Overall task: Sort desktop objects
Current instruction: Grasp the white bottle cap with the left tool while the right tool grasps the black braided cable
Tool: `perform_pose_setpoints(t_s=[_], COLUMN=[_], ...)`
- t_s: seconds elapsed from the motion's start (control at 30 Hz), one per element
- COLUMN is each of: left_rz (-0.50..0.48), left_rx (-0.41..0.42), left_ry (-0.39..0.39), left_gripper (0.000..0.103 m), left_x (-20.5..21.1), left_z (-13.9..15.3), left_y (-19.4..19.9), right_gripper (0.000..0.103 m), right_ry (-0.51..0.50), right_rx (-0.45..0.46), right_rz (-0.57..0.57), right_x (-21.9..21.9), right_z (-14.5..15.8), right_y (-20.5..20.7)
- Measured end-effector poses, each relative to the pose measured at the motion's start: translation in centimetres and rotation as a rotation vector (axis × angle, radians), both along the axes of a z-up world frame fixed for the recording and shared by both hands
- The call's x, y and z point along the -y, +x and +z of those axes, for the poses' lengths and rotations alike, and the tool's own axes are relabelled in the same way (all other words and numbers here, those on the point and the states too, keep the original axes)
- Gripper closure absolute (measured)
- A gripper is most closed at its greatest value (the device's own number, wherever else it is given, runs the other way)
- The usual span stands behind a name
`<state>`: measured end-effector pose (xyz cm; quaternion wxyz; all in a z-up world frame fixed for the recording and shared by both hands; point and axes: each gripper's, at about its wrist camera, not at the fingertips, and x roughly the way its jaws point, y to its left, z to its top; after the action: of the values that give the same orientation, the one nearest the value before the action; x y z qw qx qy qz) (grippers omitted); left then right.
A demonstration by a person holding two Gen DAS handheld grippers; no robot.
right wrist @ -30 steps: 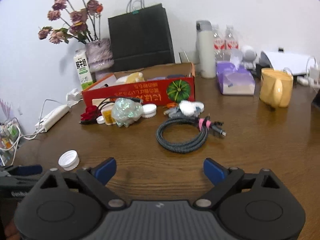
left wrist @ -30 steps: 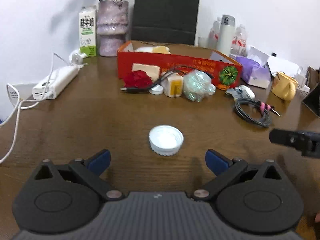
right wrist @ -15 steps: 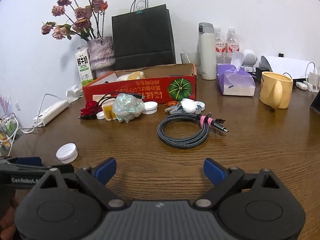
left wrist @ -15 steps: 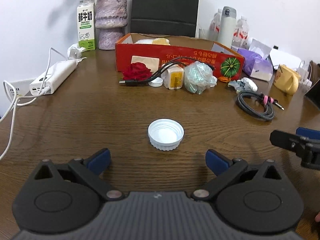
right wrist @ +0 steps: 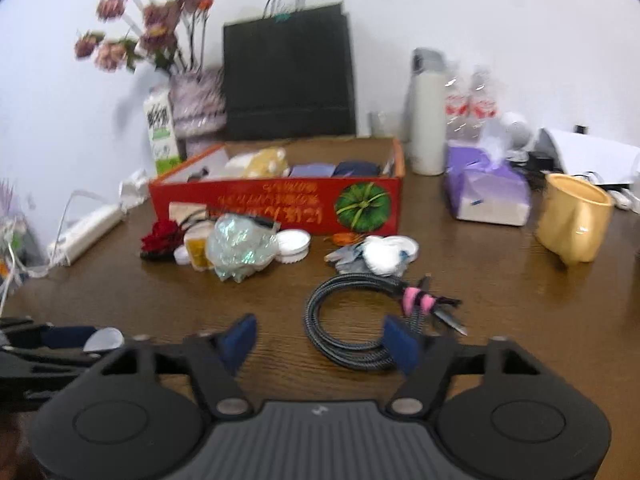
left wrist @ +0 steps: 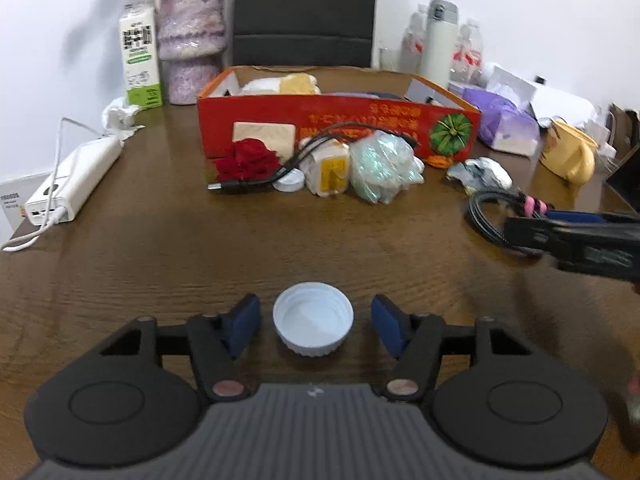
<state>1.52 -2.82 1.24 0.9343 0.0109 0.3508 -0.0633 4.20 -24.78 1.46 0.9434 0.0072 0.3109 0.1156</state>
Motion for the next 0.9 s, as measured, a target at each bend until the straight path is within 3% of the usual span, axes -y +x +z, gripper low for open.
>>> perform_pose_setpoints(t_s=[0.03,0.07,0.17,0.27,0.4,0.63,0.9], left_rz=[-0.004,-0.001,0.018,0.034,0.05,0.056,0.039], left_rx=[0.01,0.022,0.023,0.001,0.019,0.08,0.14], left_ry=[0.001,0.014,0.025,-0.005,-0.028,-0.067,-0.061], left_gripper=[0.049,0.062,0.062,0.062,0.062,0.062,0.062], left_x=[0.0,0.0,-0.1,-0.6,-1.1,-1.8,-1.4], left_z=[-0.1,-0.1,-0.1,0.3,1.1,3.7,5.6], left_y=[-0.1,-0.3,-0.3,-0.4,-1.1,-3.2,-5.7], right_gripper=[0.055,0.064,0.071,0.089,0.094,0.099,0.099], right_ry=[-0.007,-0.024,-0.071,-0.089,-0.077,-0.011,0.055], right_rx=[-0.023,-0.044,-0.059,-0.068,-0.081,0.031,0.142], right_rz=[0.009,0.011,0.004,0.007,0.031,0.088,0.108], right_x=[-0.3,-0.6,-1.5,-1.7,-1.7,-2.5,-2.1], right_z=[-0.4,-0.8,-1.4,-1.4,-0.9,2.9,6.7], right_y=[0.8,1.4,2.9,3.0,0.9,-7.3,-11.6])
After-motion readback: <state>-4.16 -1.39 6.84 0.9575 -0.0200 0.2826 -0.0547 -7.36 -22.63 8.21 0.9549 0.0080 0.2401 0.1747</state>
